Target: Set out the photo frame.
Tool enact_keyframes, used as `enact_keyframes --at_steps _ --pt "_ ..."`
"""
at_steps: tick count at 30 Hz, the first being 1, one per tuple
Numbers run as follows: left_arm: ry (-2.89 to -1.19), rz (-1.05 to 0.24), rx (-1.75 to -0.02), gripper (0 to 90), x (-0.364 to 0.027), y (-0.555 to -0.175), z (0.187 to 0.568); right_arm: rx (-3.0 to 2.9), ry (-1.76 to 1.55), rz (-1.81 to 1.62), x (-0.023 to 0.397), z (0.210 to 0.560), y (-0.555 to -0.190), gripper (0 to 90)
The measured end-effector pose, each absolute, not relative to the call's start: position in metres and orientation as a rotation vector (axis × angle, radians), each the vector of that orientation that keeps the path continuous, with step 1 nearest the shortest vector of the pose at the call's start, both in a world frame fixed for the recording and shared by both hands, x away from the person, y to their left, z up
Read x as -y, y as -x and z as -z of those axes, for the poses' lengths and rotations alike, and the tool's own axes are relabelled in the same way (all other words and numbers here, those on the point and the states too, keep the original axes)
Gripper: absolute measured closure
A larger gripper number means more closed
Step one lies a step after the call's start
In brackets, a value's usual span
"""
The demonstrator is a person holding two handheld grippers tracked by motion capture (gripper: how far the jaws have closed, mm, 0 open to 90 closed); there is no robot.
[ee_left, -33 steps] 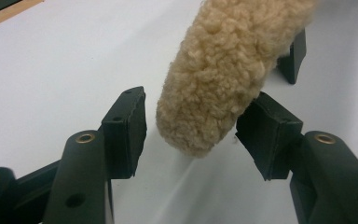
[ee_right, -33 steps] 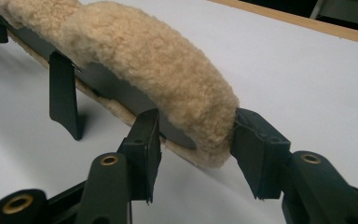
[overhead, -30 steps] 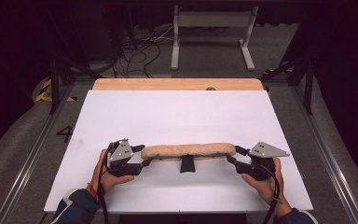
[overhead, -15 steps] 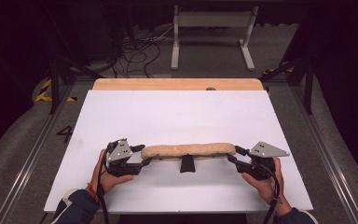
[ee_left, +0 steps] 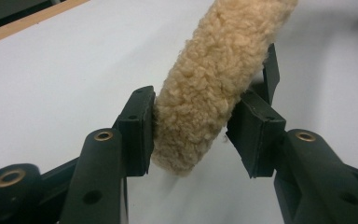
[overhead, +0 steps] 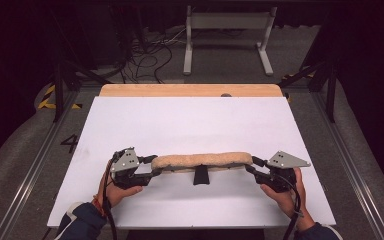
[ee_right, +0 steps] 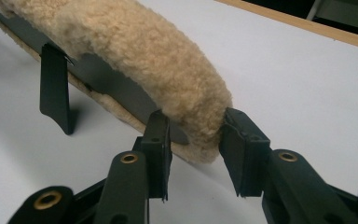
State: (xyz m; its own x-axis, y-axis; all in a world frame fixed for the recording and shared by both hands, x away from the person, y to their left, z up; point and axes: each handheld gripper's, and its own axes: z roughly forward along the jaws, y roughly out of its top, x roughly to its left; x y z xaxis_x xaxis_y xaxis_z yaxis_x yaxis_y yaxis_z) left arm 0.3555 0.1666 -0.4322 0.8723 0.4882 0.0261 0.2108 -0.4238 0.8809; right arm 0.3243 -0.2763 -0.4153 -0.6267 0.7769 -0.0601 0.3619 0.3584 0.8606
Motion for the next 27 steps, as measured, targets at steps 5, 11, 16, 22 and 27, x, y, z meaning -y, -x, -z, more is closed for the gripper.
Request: enact_keyframes --at_steps 5,11,16,22,27 --pt "-2.036 -0.368 -0.493 53.6 -0.1642 -0.3536 0.4308 -2.170 -1.002 -1.201 0.2785 0.4162 -0.3231 62.2" --pt "-2.039 -0.369 -0.486 54.7 -0.1655 -0.3502 0.4305 -2.152 -1.033 -1.190 0.2799 0.4186 -0.3221 63.1" --pt "-2.009 -0.357 -0.490 52.4 -0.1661 -0.3524 0.4302 -2.140 -0.987 -1.160 0.2761 0.4187 -0.3215 71.2" --pt "-1.995 -0.365 -0.475 51.6 -0.1606 -0.3533 0.4292 -2.110 -0.977 -1.122 0.2724 0.4198 -0.3198 73.8" --pt "-2.017 -0.381 -0.457 53.8 -0.1601 -0.3509 0.4276 -2.097 -0.979 -1.134 0.2727 0.4209 -0.3224 74.0"
